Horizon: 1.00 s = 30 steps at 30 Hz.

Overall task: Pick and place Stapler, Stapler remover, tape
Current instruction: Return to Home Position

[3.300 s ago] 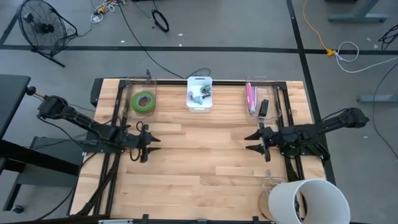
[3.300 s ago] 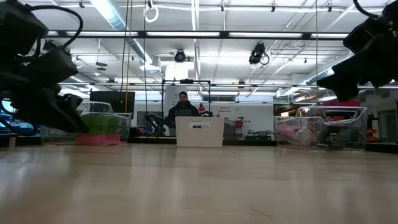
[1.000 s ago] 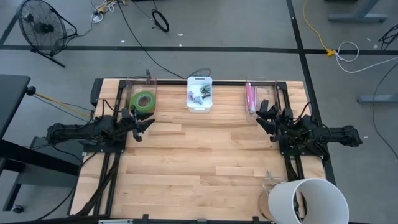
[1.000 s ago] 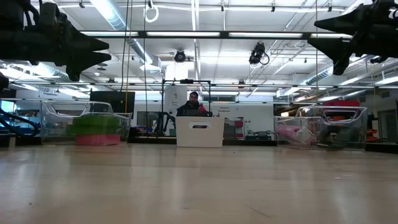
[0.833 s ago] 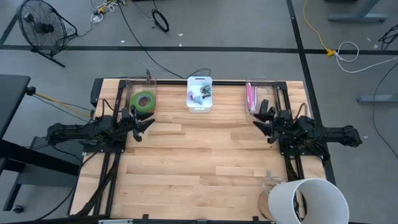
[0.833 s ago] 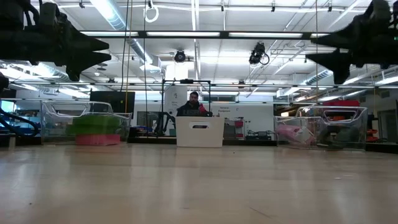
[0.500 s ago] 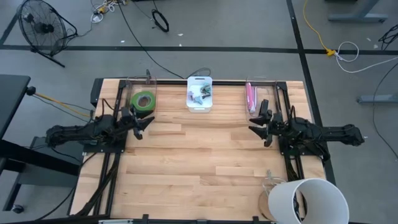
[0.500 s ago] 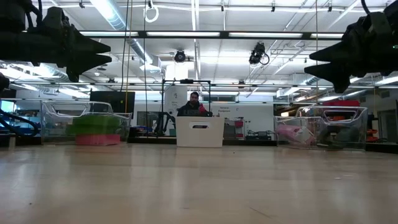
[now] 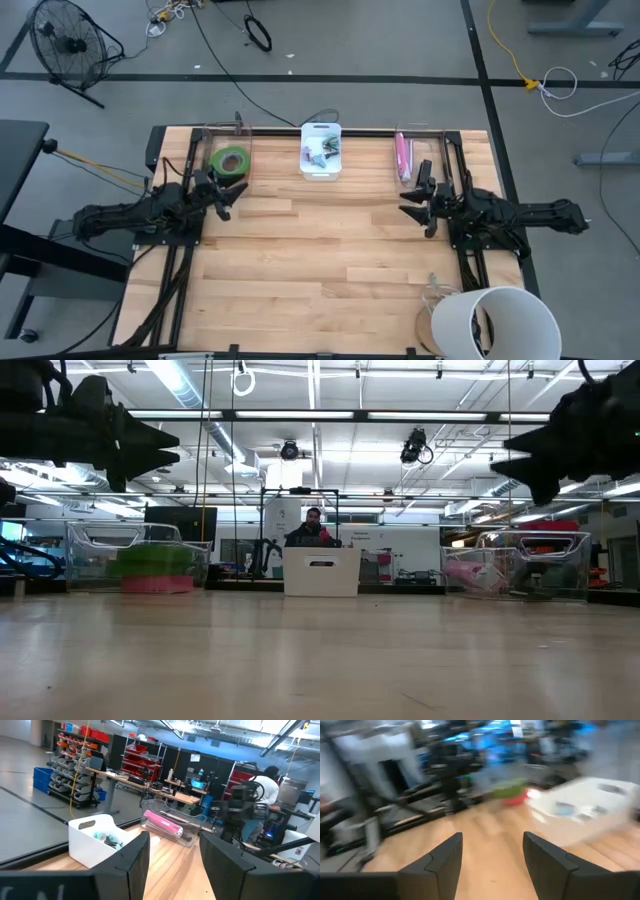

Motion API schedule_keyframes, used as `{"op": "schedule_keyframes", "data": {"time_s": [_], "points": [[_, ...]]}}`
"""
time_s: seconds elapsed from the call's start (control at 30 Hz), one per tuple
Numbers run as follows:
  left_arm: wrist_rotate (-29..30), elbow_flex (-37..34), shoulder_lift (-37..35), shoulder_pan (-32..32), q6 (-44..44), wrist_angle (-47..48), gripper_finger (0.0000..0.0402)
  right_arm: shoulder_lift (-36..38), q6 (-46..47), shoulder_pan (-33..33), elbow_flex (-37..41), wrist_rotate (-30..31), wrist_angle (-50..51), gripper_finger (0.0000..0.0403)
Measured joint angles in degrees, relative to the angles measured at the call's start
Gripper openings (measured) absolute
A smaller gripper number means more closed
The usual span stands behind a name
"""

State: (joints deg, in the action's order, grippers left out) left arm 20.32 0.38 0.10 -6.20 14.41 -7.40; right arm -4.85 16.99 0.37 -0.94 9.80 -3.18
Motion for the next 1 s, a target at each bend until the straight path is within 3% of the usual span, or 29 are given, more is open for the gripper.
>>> {"op": "schedule_keyframes", "data": {"time_s": [0.13, 0.23, 0.47, 0.7, 0.87, 1.0], "points": [[0.00, 0.00, -0.02, -0.15, 0.00, 0.00, 0.0177, 0.37, -11.99, 0.07, 0.01, -13.74, -1.15, 0.0208], [0.00, 0.00, -0.02, -0.14, 0.00, 0.00, 0.0177, 0.62, -17.26, 0.03, 0.01, -17.80, -1.11, 0.0208], [0.00, 0.00, -0.02, -0.13, 0.00, 0.00, 0.0177, 3.14, -25.05, -1.72, 0.01, -19.98, 1.15, 0.0198], [-0.03, 0.00, -0.04, -1.16, 0.00, 0.00, 0.0177, 3.06, -17.99, -1.55, 0.01, -20.65, 0.83, 0.0196], [0.01, 0.00, -0.04, -2.04, 0.00, 0.00, 0.0177, 1.30, -21.05, -1.04, 0.01, -17.04, 1.40, 0.0194], [0.00, 0.00, -0.02, 1.39, 0.00, 0.02, 0.0177, 1.10, -20.47, -1.04, 0.01, -16.77, 1.30, 0.0194]]}}
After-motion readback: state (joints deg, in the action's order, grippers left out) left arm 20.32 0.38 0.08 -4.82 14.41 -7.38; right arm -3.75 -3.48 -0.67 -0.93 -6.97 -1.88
